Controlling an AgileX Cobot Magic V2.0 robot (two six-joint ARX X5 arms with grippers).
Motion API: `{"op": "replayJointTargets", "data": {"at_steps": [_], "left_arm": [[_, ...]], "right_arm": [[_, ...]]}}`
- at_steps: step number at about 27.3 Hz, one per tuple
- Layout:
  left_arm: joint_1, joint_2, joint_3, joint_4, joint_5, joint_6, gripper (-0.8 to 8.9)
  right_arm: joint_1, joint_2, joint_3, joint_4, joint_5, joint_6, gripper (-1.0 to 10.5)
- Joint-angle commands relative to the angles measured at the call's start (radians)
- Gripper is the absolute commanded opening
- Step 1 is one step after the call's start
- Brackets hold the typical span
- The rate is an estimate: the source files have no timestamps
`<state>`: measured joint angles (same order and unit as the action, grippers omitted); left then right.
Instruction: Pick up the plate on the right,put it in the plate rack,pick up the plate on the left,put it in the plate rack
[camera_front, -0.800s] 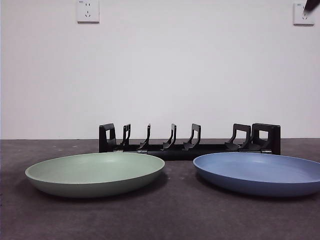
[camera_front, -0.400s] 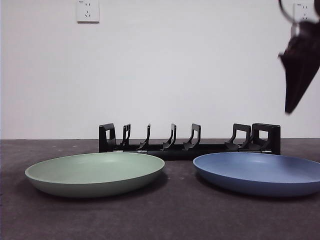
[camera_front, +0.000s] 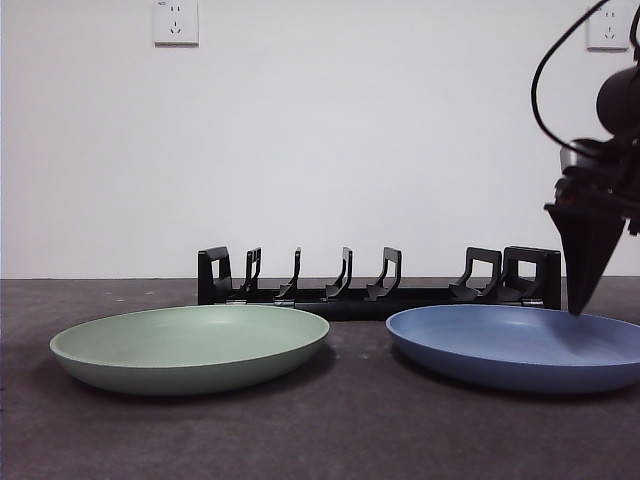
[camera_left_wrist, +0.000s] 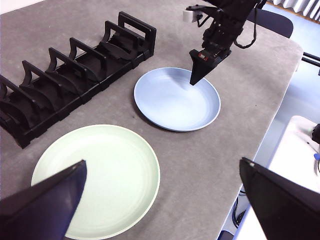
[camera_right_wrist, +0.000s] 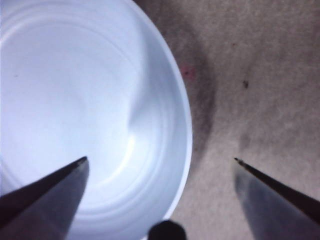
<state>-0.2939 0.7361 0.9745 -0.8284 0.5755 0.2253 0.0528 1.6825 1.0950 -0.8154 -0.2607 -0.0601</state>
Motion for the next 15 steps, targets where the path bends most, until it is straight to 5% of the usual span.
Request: {"op": "replayJointTargets", "data": {"at_steps": [1, 9, 13, 15], "left_arm": [[-0.002, 0.004, 0.003, 0.009, 0.001, 0.015, 6.92], [-0.003, 0.010, 0.003, 0.011, 0.001, 0.015, 6.91], [-0.003, 0.011, 0.003, 0.011, 0.001, 0.015, 6.92], [-0.009, 0.013, 0.003, 0.014, 0.001, 0.017, 6.92]], "right_arm": [[0.000, 0.024, 0.000, 0.012, 0.004, 0.004, 3.2], [0.000, 0.063, 0.000, 0.028, 0.004, 0.004, 2.1], [0.000, 0.069, 0.000, 0.032, 0.004, 0.003, -0.2], [0.000, 0.069, 0.000, 0.040, 0.004, 0.003, -0.1]]}}
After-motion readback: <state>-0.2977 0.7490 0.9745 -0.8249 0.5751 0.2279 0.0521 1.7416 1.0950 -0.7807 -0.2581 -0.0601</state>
